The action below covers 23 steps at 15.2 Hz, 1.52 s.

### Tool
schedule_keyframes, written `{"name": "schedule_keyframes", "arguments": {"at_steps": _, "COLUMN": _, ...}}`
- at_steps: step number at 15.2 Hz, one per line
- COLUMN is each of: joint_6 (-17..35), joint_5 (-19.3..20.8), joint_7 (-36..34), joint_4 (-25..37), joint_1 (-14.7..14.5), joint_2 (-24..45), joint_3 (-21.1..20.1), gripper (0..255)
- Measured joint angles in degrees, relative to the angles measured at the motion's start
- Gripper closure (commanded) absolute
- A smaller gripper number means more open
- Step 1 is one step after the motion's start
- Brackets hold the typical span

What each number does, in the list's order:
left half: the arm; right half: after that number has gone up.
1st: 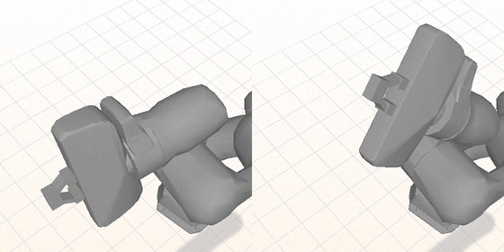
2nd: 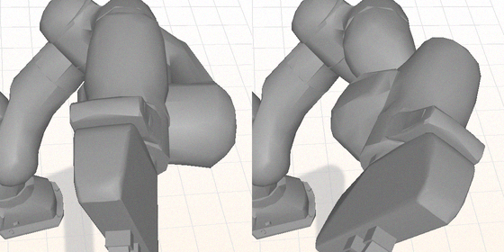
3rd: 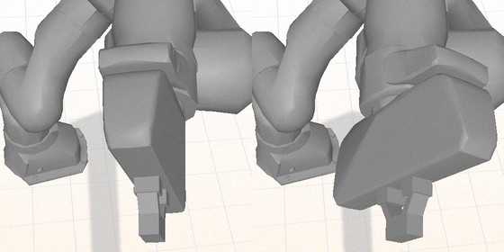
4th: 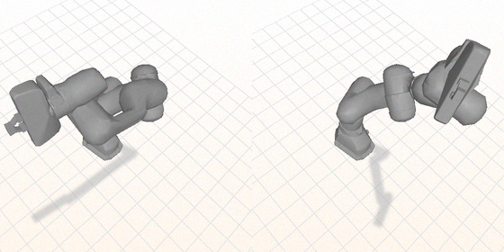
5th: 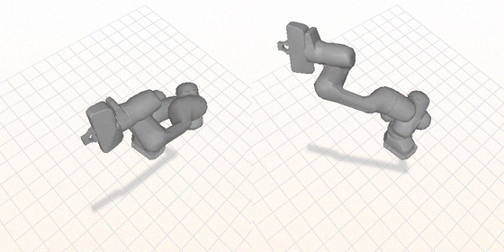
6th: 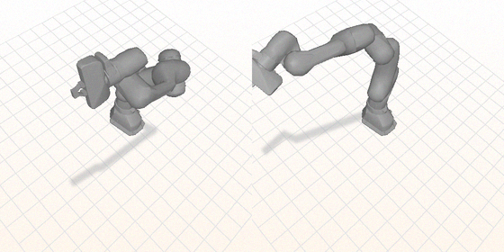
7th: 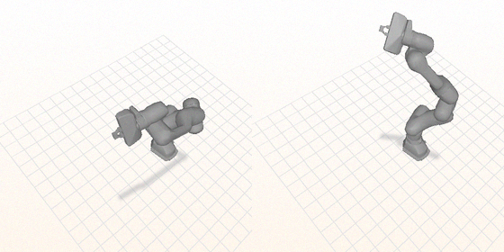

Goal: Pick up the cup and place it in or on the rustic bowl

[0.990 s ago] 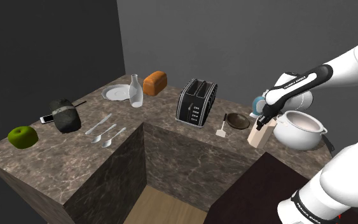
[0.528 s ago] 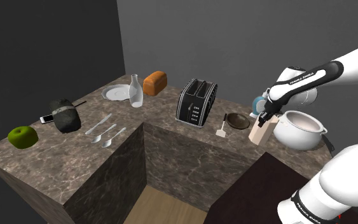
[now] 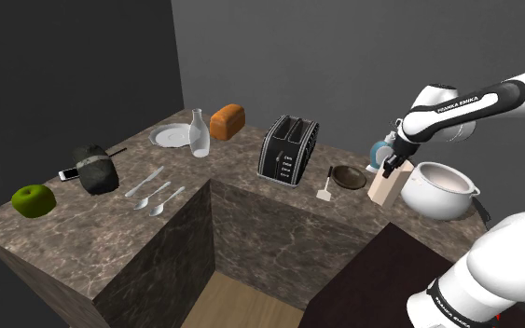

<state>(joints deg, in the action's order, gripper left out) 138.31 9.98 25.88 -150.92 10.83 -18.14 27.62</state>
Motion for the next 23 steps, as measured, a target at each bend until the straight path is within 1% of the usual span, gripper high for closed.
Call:
{"name": "schedule_keyframes", "arguments": {"at_steps": 9, "joint_6": -8.47, "joint_5": 0.90, "joint_7": -1.24, "joint_4": 3.53, "joint_1": 0.66, "joint_2": -5.08, "joint_3": -1.83, "gripper": 255}}
{"name": "schedule_keyframes", "arguments": {"at_steps": 10, "joint_6": -8.81, "joint_5": 0.48, "joint_7": -1.10, "joint_4": 4.66, "joint_1": 0.32, "joint_2": -4.30, "joint_3": -1.77, "gripper": 255}}
{"name": "schedule_keyframes", "arguments": {"at_steps": 13, "joint_6": -11.14, "joint_5": -1.93, "joint_7": -0.70, "joint_4": 11.05, "joint_1": -1.53, "joint_2": -0.06, "joint_3": -1.79, "gripper": 255}}
{"name": "schedule_keyframes", "arguments": {"at_steps": 14, "joint_6": -11.11, "joint_5": -2.91, "joint_7": -0.48, "joint_4": 12.91, "joint_1": -2.18, "joint_2": 1.89, "joint_3": -1.67, "gripper": 255}}
{"name": "schedule_keyframes", "arguments": {"at_steps": 17, "joint_6": -13.20, "joint_5": -6.07, "joint_7": 0.32, "joint_4": 20.59, "joint_1": -3.92, "joint_2": 7.88, "joint_3": -1.53, "gripper": 255}}
{"name": "schedule_keyframes", "arguments": {"at_steps": 22, "joint_6": -17.43, "joint_5": -11.27, "joint_7": 2.40, "joint_4": 33.89, "joint_1": -5.12, "joint_2": 17.86, "joint_3": -1.18, "gripper": 255}}
{"name": "schedule_keyframes", "arguments": {"at_steps": 23, "joint_6": -18.73, "joint_5": -12.58, "joint_7": 2.82, "joint_4": 37.51, "joint_1": -5.18, "joint_2": 20.47, "joint_3": -1.24, "gripper": 255}}
